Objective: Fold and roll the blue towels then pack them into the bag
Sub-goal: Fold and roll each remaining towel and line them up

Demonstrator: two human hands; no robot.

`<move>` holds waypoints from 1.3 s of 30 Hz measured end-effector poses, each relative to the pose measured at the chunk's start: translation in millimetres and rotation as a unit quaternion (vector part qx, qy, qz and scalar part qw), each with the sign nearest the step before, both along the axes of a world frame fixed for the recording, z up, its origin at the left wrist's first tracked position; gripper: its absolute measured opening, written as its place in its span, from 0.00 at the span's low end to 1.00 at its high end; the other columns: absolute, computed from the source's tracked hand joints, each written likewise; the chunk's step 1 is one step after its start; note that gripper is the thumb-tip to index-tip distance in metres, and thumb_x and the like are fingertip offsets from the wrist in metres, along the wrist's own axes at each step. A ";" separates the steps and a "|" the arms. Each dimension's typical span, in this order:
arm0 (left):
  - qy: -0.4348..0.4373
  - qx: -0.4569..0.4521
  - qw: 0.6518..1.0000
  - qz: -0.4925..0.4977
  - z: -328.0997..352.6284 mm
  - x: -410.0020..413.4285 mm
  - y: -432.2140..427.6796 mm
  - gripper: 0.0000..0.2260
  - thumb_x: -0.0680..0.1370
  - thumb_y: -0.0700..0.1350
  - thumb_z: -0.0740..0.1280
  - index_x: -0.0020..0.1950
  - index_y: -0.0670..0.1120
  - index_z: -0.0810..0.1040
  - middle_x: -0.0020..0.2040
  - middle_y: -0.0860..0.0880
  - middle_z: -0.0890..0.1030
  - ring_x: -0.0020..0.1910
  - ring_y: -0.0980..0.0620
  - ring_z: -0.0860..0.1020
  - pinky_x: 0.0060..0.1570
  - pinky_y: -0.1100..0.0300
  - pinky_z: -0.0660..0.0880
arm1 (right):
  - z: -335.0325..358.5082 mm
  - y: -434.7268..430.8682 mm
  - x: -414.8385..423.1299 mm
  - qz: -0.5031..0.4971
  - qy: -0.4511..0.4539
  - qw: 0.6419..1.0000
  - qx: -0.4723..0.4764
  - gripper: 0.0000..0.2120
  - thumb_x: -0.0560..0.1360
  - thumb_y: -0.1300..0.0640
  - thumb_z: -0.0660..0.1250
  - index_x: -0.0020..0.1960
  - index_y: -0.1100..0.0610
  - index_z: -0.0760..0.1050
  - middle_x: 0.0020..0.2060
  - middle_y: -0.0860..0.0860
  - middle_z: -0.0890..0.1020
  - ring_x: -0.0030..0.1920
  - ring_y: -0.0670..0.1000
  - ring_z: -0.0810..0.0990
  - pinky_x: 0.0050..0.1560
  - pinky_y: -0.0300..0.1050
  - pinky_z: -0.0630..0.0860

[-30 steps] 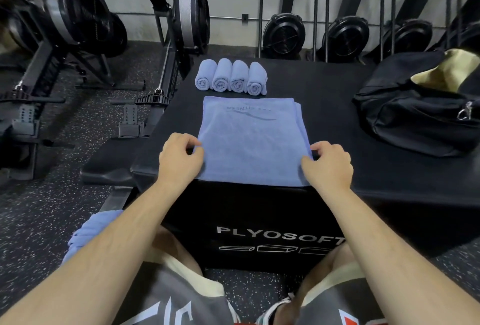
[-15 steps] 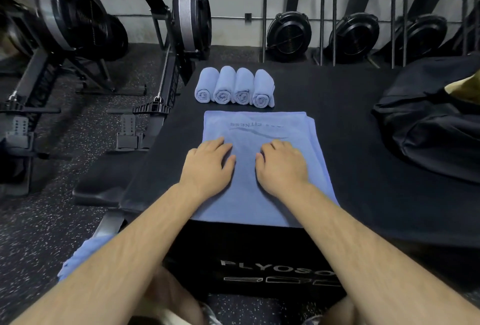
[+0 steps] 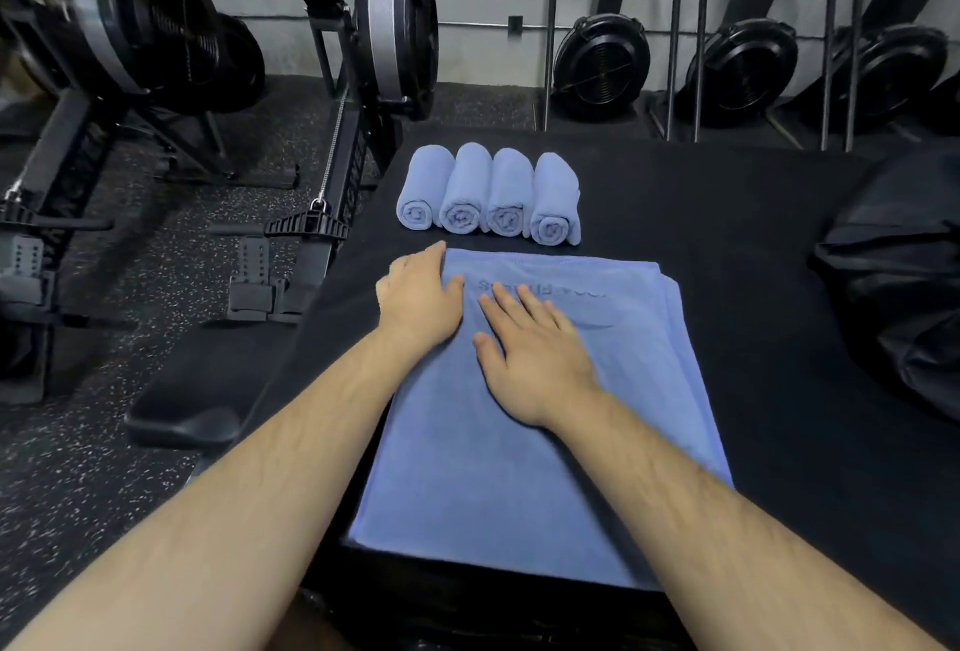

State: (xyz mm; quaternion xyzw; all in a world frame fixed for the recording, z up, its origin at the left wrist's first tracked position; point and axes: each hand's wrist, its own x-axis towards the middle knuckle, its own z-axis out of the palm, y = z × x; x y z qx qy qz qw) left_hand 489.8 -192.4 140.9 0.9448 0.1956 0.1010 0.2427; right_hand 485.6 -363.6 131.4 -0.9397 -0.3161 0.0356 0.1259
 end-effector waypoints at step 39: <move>-0.310 -0.364 0.878 -0.026 -1.7 2.0 13.1 0.10 0.83 0.41 0.64 0.56 0.45 0.85 0.51 0.53 0.86 0.52 0.60 0.82 0.51 0.70 0.75 | 34.3 59.5 60.7 -0.092 0.046 0.933 0.346 0.02 0.80 0.52 0.66 0.50 0.46 0.77 0.42 0.42 0.78 0.56 0.52 0.71 0.60 0.49 0.72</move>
